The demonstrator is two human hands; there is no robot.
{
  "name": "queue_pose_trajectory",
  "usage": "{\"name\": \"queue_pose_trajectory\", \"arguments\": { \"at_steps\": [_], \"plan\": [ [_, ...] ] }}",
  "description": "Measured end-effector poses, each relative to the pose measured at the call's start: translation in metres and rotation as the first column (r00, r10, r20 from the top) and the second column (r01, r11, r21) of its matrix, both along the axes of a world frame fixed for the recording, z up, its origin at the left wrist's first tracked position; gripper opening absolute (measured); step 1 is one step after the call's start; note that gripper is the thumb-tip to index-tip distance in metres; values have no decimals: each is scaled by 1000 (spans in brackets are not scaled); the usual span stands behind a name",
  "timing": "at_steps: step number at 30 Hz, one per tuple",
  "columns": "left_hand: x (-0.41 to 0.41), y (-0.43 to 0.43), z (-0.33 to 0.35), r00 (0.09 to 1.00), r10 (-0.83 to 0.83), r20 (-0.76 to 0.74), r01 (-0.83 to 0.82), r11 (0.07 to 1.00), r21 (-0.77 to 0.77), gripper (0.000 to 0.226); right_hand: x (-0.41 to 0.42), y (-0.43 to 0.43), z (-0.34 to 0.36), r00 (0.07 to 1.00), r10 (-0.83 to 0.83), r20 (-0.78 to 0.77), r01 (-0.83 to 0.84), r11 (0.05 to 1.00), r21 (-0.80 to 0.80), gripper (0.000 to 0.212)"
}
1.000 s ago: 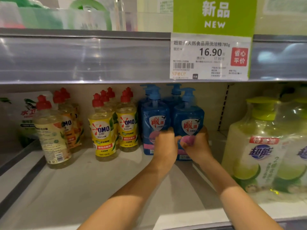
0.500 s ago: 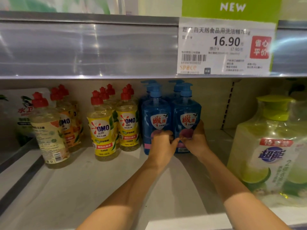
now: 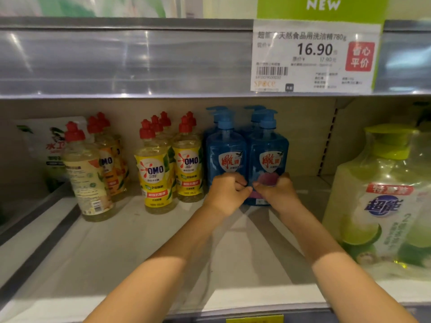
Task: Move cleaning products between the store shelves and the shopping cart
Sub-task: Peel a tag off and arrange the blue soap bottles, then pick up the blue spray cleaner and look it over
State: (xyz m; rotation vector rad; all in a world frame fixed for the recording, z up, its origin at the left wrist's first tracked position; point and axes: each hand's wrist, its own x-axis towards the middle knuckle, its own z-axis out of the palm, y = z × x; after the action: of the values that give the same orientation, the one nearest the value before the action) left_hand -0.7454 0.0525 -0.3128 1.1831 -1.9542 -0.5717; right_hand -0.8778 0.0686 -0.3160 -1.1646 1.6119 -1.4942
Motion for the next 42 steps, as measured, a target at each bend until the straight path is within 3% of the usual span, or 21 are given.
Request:
{"name": "queue_pose_trajectory", "arguments": {
  "at_steps": [2,4,6,8,10,13,18,29,42],
  "plan": [
    [12,13,8,1000,15,-4,-14,996,90,24,5,12,5,990,35,134,-33,999,-17,18],
    [27,31,14,995,35,-89,-20,986,166,13,10,30,12,982,82,172,-74,996,-50,24],
    [44,55,21,969,66,-237,-12,975,223,5,20,53,17,967,207,151,-195,977,-90,32],
    [60,80,26,929,117,-352,-20,964,267,5,32,74,18,951,307,42,-301,947,-114,24],
    [76,105,27,882,170,-440,-37,955,295,6,46,92,18,931,362,-44,-364,918,-158,15],
    [101,142,19,825,218,-522,-90,962,259,7,66,113,6,878,476,-49,-474,851,-228,25],
    [142,200,-3,780,334,-529,-236,940,246,10,112,144,-4,772,629,-89,-632,747,-207,13],
    [243,321,-5,626,549,-554,-536,819,205,28,240,222,0,417,907,-62,-894,396,-210,13],
    [464,536,-46,298,796,-527,-820,496,287,29,512,384,-33,22,1000,4,-985,23,-170,10]
  ]
}}
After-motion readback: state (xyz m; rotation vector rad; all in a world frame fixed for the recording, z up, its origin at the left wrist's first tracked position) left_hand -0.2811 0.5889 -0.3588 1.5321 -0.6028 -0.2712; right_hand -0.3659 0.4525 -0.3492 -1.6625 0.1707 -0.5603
